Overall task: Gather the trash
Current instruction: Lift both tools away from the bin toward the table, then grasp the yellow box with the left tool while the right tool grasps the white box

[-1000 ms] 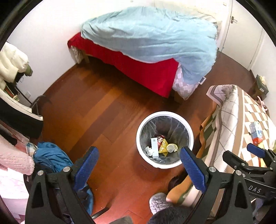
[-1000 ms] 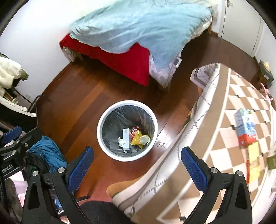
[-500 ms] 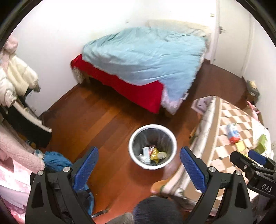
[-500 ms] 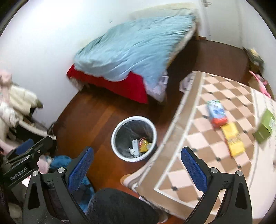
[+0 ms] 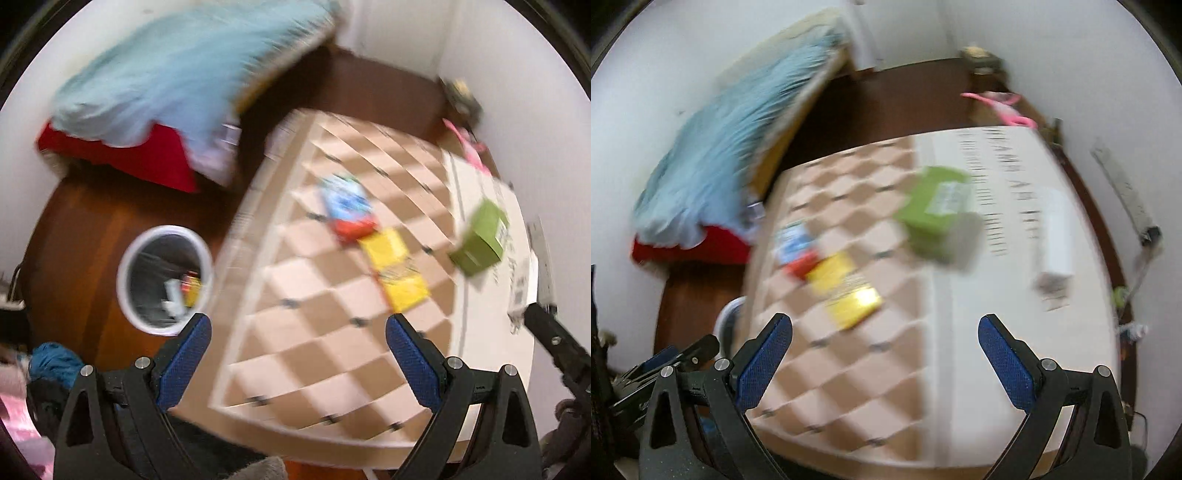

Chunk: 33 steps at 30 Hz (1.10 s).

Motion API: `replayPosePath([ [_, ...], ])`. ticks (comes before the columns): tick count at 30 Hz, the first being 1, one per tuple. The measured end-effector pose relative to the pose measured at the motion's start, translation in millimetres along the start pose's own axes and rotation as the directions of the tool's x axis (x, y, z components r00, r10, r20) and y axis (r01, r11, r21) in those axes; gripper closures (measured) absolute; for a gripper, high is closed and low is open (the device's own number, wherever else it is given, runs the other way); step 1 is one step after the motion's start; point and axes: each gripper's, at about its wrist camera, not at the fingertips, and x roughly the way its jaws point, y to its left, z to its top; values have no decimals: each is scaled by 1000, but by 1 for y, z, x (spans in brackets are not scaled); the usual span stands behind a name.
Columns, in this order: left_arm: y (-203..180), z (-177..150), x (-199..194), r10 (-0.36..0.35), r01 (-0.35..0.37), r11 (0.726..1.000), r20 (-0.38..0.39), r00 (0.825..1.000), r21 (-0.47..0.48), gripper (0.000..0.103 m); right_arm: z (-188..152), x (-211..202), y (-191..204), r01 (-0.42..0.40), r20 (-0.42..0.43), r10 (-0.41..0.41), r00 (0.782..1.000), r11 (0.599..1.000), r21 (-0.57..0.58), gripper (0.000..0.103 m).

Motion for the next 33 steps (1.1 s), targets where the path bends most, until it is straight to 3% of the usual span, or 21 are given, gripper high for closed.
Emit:
replayPosePath([
  [4,-45,19,44,-21,24,1000,-102,995,20,7,31,17,-59,72,-28,-71,997,996,43,17],
  [10,-88,47,110,0,1,1000,-214,977,3,7,63,48,-112,145,-60,-140,988,986,82,18],
  [15,-99,56,145,19,-29,999,-269,963,-31,8,76,89,-142,188,-113,-175,978,975,120,22],
  [18,-103,54,154,40,-47,999,-268,963,-21,8,77,107,-152,207,-140,-189,972,969,132,29],
  [20,-105,52,152,39,-45,999,-241,970,-18,12,75,117,-157,211,-159,-190,969,968,132,47],
  [21,-105,51,151,32,-37,999,-236,971,-16,14,74,119,-157,212,-163,-190,968,968,133,51],
  [22,-106,50,148,26,-29,1000,-228,973,-8,20,72,121,-157,216,-167,-194,967,968,131,57],
  [23,-109,49,145,26,-25,1000,-212,977,5,35,70,121,-157,220,-163,-199,966,968,124,61],
  [24,-113,48,140,23,-17,999,-193,981,34,44,68,120,-157,216,-157,-196,968,969,121,61],
  [25,-115,48,138,23,-13,999,-193,981,53,45,64,118,-157,203,-162,-183,970,972,117,62],
  [29,-123,29,127,-4,32,991,-208,978,130,45,42,105,-148,153,-192,-135,972,985,82,64],
  [33,-115,-22,105,-41,93,973,-237,971,211,45,-1,82,-131,96,-230,-88,969,995,23,64],
])
